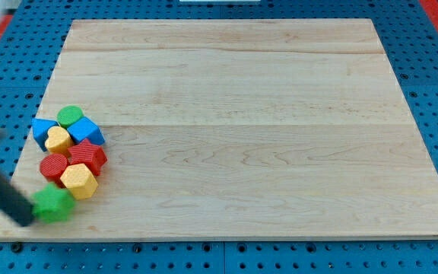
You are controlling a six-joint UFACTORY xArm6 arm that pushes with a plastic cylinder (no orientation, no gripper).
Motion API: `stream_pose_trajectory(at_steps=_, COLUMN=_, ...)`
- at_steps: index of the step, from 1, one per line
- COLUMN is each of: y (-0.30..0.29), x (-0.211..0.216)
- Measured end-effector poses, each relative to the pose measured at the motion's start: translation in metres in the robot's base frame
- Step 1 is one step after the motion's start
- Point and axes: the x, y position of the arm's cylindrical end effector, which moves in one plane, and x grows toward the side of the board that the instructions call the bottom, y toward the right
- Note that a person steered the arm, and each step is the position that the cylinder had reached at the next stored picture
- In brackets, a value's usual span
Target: Push green star a bit right and up
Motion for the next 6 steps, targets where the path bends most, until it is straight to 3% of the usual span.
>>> stream_pose_trajectory(at_steps=1, y=0.050, x=-0.046)
stream_pose_trajectory(at_steps=2, y=0.102, x=-0.063)
stream_pose_trajectory(at_steps=3, y=0.073, x=-0.041)
stream_pose_trajectory(at_steps=4, y=0.047, x=0.010)
stream_pose_trajectory(at_steps=6, y=0.230, x=-0.038)
